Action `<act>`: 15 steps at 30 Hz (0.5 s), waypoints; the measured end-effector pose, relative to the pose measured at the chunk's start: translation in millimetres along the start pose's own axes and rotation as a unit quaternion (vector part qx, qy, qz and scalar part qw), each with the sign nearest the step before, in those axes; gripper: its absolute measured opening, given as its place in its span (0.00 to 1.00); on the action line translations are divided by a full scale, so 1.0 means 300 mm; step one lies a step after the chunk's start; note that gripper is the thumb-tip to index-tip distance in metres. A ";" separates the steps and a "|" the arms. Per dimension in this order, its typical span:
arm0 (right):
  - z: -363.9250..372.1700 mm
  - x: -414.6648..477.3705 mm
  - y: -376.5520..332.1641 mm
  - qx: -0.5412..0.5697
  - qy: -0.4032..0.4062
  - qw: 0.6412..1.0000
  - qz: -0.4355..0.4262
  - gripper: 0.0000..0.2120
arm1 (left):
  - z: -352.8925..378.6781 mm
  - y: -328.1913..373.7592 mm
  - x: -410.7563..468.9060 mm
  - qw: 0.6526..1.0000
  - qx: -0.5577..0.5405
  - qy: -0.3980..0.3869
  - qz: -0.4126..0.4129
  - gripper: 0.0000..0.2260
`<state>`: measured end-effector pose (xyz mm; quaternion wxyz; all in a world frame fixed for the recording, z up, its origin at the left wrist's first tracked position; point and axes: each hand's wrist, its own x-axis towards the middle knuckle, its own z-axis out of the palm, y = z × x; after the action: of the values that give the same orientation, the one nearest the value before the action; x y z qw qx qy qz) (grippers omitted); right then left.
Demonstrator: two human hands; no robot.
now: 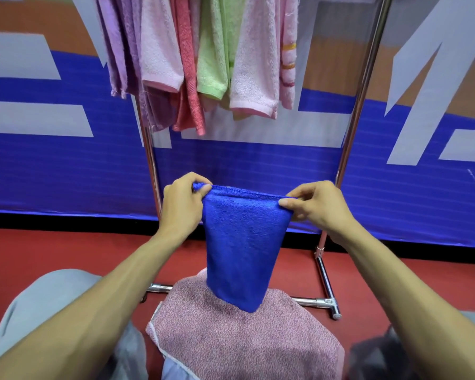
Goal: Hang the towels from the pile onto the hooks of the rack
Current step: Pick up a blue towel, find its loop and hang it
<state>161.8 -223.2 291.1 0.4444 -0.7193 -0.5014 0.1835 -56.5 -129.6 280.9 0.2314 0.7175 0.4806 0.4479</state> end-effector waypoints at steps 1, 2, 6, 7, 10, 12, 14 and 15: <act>0.000 0.005 0.011 -0.035 0.024 0.999 0.002 0.06 | 0.010 -0.009 -0.001 1.000 -0.002 -0.006 -0.003 0.05; -0.001 0.008 0.019 -0.050 0.042 0.998 0.012 0.07 | 0.019 -0.017 -0.001 1.000 -0.002 -0.013 -0.006 0.06; 0.015 -0.006 0.023 0.078 0.024 0.992 0.100 0.10 | 0.051 -0.041 -0.001 0.998 -0.012 -0.049 -0.034 0.06; 0.018 -0.010 0.020 0.114 0.006 0.986 0.125 0.11 | 0.057 -0.042 -0.004 0.997 -0.017 -0.057 -0.044 0.06; 0.022 -0.027 0.005 0.183 -0.053 0.962 0.194 0.06 | 0.077 -0.042 -0.021 0.987 -0.100 -0.079 -0.097 0.05; 0.030 -0.034 0.000 0.223 -0.069 0.947 0.223 0.05 | 0.081 -0.031 -0.031 0.965 -0.201 -0.080 -0.146 0.05; 0.041 -0.040 -0.011 0.275 -0.075 0.930 0.233 0.05 | 0.072 -0.004 -0.030 0.947 -0.270 -0.049 -0.164 0.05; 0.047 -0.042 -0.019 0.304 -0.078 0.920 0.234 0.05 | 0.061 0.011 -0.027 0.942 -0.292 -0.034 -0.163 0.04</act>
<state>143.2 -227.2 285.9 0.5453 -0.6300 -0.2718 0.4814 -40.2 -136.7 271.1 0.5168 0.5452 0.4308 0.5001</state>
